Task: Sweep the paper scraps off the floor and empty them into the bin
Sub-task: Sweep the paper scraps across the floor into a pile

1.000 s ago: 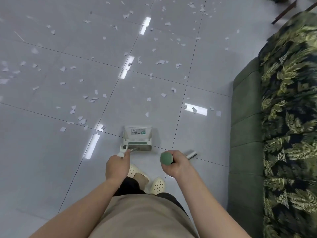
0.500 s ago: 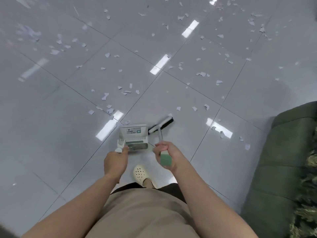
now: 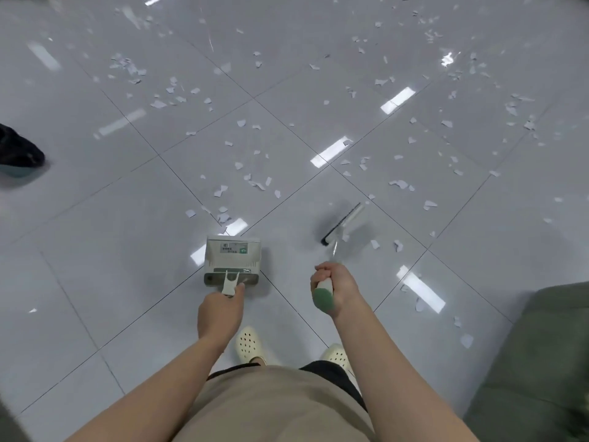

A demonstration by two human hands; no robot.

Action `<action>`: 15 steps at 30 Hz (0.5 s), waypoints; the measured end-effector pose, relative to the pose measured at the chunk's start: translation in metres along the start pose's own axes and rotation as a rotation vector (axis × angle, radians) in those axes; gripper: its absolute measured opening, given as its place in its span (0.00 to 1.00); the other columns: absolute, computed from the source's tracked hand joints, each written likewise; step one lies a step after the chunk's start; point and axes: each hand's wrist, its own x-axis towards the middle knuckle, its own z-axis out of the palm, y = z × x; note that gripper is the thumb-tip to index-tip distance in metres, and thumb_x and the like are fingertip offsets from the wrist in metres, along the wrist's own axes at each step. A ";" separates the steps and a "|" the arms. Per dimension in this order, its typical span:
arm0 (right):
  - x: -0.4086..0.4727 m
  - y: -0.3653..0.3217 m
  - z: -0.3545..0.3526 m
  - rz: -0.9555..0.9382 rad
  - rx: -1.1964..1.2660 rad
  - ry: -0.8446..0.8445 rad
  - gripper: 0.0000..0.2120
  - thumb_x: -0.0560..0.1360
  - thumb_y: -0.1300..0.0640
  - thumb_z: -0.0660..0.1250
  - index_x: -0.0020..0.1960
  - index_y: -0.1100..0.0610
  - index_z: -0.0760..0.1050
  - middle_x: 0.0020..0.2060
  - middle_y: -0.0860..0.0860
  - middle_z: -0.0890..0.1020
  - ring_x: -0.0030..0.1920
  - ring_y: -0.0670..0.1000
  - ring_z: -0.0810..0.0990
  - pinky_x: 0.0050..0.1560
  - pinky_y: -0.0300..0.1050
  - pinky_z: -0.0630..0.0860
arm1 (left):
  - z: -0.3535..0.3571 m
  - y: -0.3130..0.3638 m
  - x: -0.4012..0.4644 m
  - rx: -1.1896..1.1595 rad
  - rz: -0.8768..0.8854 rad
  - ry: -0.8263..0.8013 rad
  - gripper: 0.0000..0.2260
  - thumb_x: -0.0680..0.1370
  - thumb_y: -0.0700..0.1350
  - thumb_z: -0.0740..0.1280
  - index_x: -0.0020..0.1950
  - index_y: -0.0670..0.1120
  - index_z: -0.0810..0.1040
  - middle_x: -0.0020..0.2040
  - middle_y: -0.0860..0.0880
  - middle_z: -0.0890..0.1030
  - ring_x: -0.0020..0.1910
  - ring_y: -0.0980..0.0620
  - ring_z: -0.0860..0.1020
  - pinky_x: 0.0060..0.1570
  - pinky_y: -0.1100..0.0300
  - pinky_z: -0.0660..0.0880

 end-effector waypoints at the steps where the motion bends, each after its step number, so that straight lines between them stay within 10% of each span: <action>1: -0.005 -0.004 -0.008 -0.022 -0.040 0.049 0.12 0.75 0.69 0.58 0.36 0.56 0.63 0.21 0.48 0.65 0.17 0.45 0.65 0.18 0.32 0.64 | 0.009 0.003 -0.007 -0.003 0.003 -0.009 0.24 0.81 0.59 0.65 0.32 0.44 0.72 0.30 0.47 0.76 0.31 0.45 0.74 0.31 0.57 0.66; 9: -0.052 -0.070 -0.107 -0.083 -0.074 0.376 0.13 0.71 0.69 0.57 0.30 0.58 0.65 0.25 0.51 0.70 0.26 0.51 0.70 0.29 0.39 0.70 | 0.099 0.029 -0.067 0.075 0.046 -0.164 0.25 0.82 0.56 0.65 0.30 0.43 0.70 0.27 0.47 0.74 0.30 0.46 0.73 0.31 0.57 0.66; 15: -0.079 -0.127 -0.203 -0.123 0.137 0.469 0.14 0.73 0.68 0.59 0.32 0.56 0.63 0.27 0.50 0.69 0.17 0.51 0.70 0.18 0.31 0.66 | 0.166 0.041 -0.106 0.120 0.059 -0.296 0.22 0.79 0.57 0.69 0.33 0.42 0.74 0.29 0.46 0.75 0.30 0.45 0.74 0.33 0.55 0.70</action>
